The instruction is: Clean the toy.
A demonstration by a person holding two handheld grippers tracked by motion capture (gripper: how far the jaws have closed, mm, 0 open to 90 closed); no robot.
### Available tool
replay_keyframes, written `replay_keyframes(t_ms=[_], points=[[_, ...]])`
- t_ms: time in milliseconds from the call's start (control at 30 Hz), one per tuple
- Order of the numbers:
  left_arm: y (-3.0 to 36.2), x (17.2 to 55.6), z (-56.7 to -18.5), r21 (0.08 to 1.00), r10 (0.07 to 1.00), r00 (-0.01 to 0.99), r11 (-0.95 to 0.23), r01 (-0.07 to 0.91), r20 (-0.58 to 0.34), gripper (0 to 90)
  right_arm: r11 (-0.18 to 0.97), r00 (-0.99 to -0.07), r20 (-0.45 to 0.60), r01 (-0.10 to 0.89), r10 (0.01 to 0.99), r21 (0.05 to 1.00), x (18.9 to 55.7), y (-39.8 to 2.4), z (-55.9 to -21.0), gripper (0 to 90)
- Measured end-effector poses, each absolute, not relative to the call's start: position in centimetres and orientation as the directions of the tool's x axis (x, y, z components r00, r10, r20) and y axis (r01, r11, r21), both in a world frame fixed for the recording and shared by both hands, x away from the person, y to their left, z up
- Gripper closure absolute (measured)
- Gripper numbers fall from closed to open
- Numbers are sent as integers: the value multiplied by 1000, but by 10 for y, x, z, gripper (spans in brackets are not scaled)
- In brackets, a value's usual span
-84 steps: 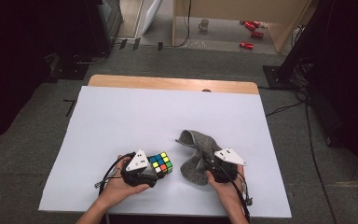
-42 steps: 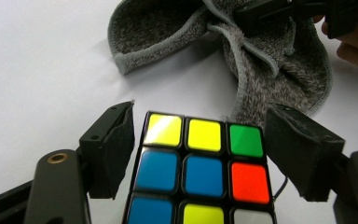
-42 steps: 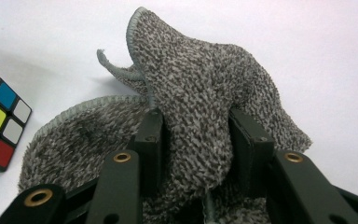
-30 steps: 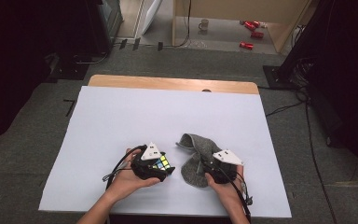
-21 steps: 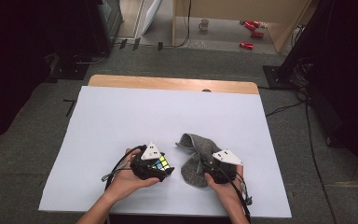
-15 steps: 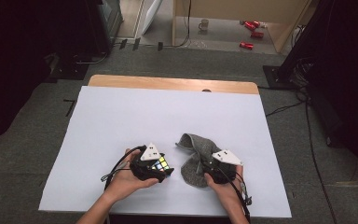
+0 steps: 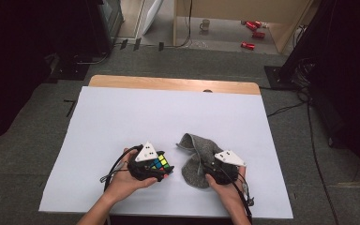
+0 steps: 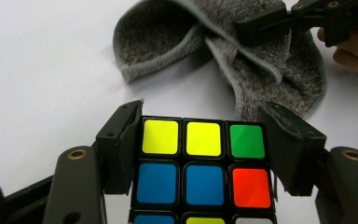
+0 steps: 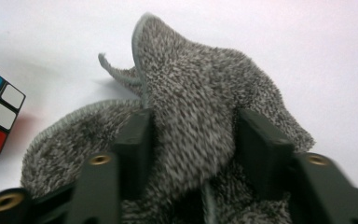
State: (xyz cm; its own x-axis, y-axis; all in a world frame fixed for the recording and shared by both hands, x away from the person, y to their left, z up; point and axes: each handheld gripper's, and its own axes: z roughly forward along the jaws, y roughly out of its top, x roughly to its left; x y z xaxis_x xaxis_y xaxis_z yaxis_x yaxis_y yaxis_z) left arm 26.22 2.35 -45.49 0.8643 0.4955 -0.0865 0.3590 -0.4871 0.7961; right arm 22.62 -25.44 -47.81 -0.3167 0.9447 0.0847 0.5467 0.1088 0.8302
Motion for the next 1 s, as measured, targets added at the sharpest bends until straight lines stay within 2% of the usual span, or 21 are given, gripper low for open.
replay_keyframes(t_ms=[233,367,567,767,1000], points=[[29,265,-451,814,511,854,-456,360,-92,348,89,-320,87,496,943,864,220,-256,-463,295],[32,266,-448,823,519,849,-438,361,-97,348,81,-340,97,474,935,877,215,-254,-457,291],[33,268,-445,832,528,843,-418,365,-104,349,107,-419,104,450,902,887,207,-236,-455,282],[32,269,-442,837,532,840,-408,365,-107,348,141,-507,124,453,853,880,201,-210,-462,265],[32,271,-438,841,540,833,-388,376,-123,348,170,-562,143,467,815,868,199,-186,-475,232]])
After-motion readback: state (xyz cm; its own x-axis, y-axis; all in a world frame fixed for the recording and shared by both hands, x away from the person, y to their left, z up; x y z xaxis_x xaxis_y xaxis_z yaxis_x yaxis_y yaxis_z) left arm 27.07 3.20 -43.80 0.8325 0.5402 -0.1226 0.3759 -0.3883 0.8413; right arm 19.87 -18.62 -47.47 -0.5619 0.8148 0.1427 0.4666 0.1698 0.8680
